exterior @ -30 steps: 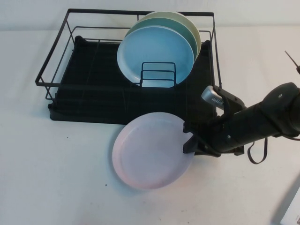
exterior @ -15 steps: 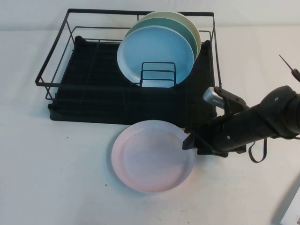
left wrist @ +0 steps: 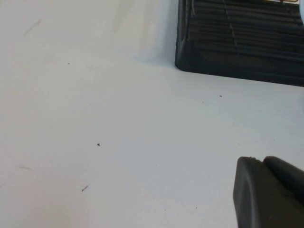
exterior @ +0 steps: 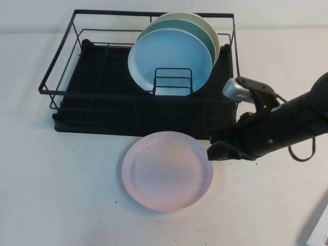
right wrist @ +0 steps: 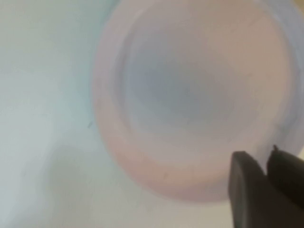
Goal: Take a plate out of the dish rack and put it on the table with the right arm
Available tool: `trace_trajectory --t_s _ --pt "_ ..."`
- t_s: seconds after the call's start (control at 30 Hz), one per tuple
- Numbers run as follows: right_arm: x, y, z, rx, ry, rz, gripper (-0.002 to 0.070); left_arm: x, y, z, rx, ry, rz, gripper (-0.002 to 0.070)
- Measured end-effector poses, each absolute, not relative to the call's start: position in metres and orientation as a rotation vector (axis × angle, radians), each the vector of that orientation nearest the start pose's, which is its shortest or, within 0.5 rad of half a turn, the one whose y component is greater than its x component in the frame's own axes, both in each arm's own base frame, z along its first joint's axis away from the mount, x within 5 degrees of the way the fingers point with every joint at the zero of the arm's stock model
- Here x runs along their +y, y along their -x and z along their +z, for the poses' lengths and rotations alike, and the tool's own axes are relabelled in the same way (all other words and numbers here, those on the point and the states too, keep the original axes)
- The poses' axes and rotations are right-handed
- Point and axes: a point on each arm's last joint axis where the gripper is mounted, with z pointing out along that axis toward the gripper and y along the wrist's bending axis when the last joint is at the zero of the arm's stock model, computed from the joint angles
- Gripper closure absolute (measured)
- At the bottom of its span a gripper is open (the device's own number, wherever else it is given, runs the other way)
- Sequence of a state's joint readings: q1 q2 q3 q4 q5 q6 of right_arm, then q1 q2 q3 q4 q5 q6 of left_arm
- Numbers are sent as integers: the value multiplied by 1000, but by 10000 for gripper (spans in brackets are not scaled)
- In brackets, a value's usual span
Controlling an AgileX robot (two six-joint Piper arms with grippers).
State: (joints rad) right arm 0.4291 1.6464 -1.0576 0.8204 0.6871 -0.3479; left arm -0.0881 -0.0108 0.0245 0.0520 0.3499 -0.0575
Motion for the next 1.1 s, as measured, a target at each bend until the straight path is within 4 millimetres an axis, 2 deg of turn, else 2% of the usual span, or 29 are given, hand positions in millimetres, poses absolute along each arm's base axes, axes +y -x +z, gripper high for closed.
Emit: trace_trajectory --t_s 0.1,0.3,0.4,0.53,0.67,0.73,0.93,1.1 --pt "168 -266 265 2607 404 865 662 -3 -53 174 1846 -61 -51 680" --pt "140 -218 324 2463 490 779 692 -3 -53 174 1846 -61 -51 680" --pt "128 -191 341 2423 553 756 693 -3 -53 174 1846 -61 -51 680" --pt "114 -166 355 2373 612 692 694 -3 -53 174 1846 -61 -51 680" --pt "105 -154 354 2354 631 636 694 -3 -53 174 1846 -61 -51 680" --pt "101 -151 347 2357 630 609 694 -3 -53 174 1846 -61 -51 680" --pt "90 -153 309 2301 515 522 694 -3 -53 174 1846 -61 -51 680" --pt "58 -141 276 2172 276 416 694 -3 -53 174 1846 -61 -51 680"
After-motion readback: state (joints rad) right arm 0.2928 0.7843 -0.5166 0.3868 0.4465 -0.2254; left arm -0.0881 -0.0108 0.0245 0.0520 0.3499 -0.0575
